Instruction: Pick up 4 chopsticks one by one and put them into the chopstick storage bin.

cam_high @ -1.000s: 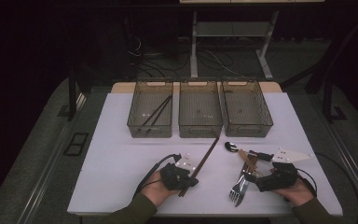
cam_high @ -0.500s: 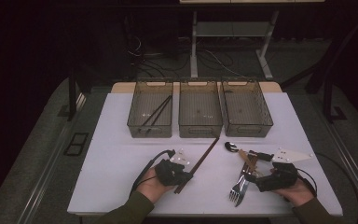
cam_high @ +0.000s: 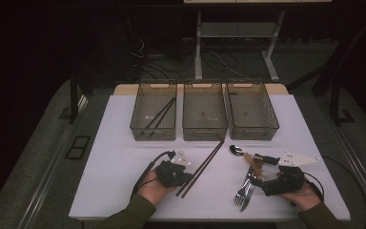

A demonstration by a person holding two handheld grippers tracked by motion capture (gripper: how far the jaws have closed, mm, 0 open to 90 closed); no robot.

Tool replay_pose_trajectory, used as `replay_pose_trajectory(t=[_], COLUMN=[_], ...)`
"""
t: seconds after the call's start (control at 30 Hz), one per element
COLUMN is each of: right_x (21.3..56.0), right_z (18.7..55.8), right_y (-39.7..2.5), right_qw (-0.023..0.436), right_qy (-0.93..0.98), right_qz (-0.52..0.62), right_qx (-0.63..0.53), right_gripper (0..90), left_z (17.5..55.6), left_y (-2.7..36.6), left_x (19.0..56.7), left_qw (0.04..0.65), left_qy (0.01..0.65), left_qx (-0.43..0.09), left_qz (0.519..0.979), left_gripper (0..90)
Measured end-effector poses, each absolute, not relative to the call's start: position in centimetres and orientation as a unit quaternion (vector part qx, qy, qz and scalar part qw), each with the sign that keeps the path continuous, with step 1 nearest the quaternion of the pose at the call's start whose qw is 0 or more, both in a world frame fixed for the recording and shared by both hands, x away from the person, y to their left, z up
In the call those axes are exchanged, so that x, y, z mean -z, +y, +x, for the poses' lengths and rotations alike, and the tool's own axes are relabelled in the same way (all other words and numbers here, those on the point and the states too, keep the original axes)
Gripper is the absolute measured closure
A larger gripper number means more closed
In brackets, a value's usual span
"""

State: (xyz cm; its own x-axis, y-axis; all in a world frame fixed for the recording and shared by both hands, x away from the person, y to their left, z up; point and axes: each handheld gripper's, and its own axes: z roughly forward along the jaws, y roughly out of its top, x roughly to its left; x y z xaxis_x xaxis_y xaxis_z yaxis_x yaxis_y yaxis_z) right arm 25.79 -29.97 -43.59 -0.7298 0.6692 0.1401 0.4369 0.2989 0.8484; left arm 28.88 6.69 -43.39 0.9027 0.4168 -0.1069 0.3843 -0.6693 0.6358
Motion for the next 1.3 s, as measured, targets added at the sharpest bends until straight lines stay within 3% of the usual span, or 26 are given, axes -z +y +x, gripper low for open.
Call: replay_pose_trajectory(t=[0.43,0.73,1.3], right_x=[43.6,43.6,43.6], right_z=[25.8,25.8,25.8], right_y=[-30.0,-30.0,-30.0], right_qw=[0.121,0.121,0.123], right_qy=[0.797,0.797,0.798], right_qz=[0.347,0.349,0.346], right_qx=[-0.479,-0.478,-0.478], right_gripper=[3.6,3.6,3.6], left_z=[29.1,30.0,30.4], left_y=[7.0,6.2,5.1], left_x=[43.0,43.1,44.1], left_qw=[0.350,0.365,0.361], left_qy=[0.233,0.255,0.264], left_qx=[-0.037,-0.042,-0.033], left_qz=[0.906,0.895,0.894], left_gripper=[89.5,76.9,76.4])
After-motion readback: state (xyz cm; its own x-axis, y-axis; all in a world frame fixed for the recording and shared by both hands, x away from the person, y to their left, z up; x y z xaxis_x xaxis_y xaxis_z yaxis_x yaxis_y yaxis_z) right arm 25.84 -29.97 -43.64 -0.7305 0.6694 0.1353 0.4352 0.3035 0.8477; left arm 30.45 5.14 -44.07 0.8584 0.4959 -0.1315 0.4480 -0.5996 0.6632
